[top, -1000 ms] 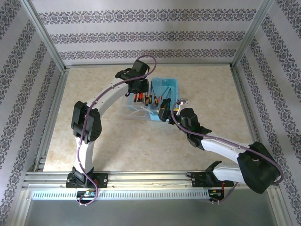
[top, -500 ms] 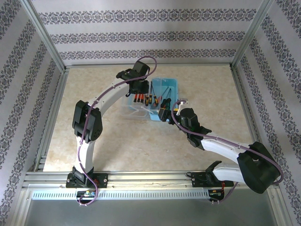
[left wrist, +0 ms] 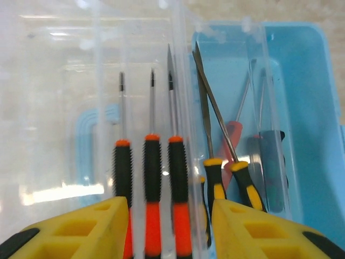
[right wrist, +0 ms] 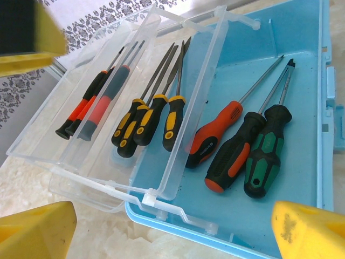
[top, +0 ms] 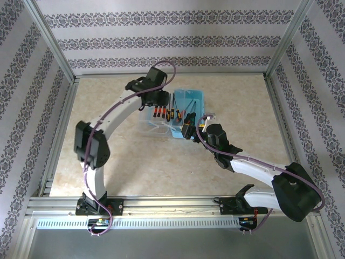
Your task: Pack the tool kit
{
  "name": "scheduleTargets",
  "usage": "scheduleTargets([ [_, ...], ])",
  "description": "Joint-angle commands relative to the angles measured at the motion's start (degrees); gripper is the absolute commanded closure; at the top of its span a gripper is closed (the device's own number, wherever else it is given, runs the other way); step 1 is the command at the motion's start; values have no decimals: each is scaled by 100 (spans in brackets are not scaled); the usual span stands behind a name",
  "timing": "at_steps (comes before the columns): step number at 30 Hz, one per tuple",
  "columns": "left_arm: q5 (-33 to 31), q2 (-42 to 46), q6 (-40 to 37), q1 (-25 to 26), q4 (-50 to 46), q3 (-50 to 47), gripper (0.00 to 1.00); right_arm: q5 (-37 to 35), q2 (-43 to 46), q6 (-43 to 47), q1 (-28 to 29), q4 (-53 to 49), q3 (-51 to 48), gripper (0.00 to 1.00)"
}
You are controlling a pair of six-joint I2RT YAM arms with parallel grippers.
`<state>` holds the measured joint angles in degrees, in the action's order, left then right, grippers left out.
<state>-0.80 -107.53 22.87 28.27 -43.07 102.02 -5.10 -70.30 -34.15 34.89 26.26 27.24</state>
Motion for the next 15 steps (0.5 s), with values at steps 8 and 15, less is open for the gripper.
scheduleTargets([
  [8, -435, 3169, 702, -883, 2059, -3877, 33, -934, 728, 547, -319, -857, 32, 8],
  [15, 466, 3129, 851, -1613, 2154, -4812, 61, -613, 482, 242, -816, -922, 24, 37],
])
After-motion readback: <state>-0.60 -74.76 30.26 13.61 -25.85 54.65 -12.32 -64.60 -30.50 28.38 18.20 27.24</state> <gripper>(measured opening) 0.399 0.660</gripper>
